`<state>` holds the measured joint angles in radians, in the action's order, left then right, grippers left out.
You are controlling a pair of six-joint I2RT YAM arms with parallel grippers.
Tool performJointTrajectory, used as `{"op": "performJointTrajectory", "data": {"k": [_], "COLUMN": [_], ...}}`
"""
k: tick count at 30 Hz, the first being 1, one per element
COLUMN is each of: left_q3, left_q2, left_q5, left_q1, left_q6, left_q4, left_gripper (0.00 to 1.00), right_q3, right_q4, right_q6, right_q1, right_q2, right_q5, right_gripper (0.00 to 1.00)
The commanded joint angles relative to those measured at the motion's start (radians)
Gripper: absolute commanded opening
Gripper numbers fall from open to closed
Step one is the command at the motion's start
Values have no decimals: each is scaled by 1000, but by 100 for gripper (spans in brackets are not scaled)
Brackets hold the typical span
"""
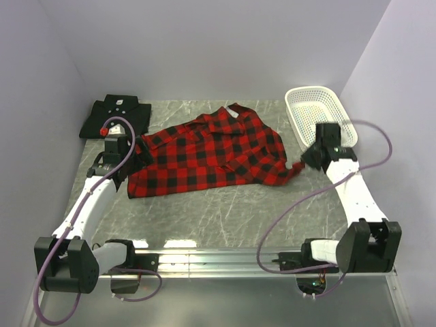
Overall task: Fold and stack the long sleeve shirts
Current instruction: Fold the shirt
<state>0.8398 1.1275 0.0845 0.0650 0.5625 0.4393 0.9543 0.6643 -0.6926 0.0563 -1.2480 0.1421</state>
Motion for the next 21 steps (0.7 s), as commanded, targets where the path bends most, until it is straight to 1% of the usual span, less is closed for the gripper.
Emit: {"op": "performJointTrajectory", "data": {"k": [1, 2, 4, 6, 9, 14, 17, 21], "left_q3": [-4, -5, -5, -7, -10, -13, -15, -15], "left_q2": [-2, -3, -3, -6, -5, -8, -3, 0], "left_q5": [12, 11, 15, 14, 12, 20, 14, 17], "left_q1": [2, 2, 2, 2, 1, 1, 1, -1], "left_q6": [-10, -10, -9, -9, -7, -6, -6, -6], "left_q4": [-7, -5, -8, -8, -10, -11, -11, -11], "left_gripper": [99, 99, 99, 99, 99, 99, 99, 99], "right_q3": [220, 312, 392, 492, 604, 741, 851, 968], "right_q4": [-12, -6, -8, -38, -87, -184, -239, -269], "right_q6": [60, 92, 120, 154, 162, 122, 104, 97], "right_q1": [-122, -171, -213, -246, -277, -296, -306, -323], "right_q2": [-20, -45, -108, -167, -240, -352, -427, -539], "right_q5": [16, 25, 63, 32, 13, -6, -24, -41], "right_gripper": [0, 0, 0, 0, 0, 0, 0, 0]}}
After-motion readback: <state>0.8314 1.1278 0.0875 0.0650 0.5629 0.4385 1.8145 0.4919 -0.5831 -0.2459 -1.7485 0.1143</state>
